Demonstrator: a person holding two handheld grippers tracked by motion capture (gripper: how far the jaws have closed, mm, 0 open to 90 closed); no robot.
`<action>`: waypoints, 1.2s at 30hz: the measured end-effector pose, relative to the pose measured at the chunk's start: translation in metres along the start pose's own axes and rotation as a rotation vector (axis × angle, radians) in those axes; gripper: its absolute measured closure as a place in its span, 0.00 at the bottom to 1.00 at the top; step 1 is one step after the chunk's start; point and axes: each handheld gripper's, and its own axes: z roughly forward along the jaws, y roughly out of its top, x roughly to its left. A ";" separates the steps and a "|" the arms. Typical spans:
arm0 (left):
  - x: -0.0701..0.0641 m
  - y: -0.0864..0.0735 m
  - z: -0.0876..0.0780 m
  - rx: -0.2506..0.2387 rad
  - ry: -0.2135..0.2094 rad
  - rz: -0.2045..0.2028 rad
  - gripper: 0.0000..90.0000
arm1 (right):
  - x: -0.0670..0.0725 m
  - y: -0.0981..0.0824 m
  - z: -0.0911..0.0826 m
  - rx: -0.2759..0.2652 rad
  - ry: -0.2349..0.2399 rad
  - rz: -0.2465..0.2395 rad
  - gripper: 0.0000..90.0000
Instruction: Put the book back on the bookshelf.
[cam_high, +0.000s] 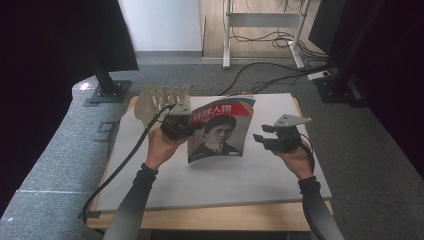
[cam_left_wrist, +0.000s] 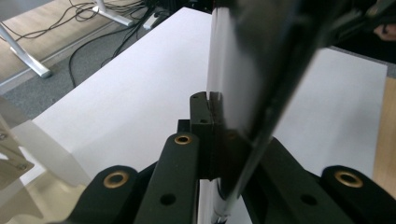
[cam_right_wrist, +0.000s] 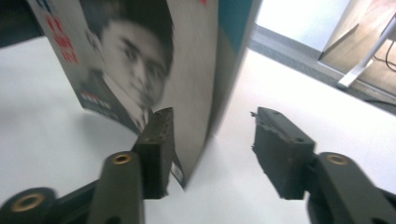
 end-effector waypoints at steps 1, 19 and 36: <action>0.001 0.000 -0.003 -0.003 0.000 -0.006 0.97 | 0.000 -0.003 0.001 0.011 -0.002 -0.001 0.45; 0.013 -0.012 -0.053 -0.030 0.055 -0.083 0.97 | -0.002 -0.064 0.031 0.144 -0.074 0.074 0.13; 0.024 -0.036 -0.106 -0.069 0.130 -0.163 0.97 | 0.001 -0.111 0.048 0.212 -0.111 0.115 0.00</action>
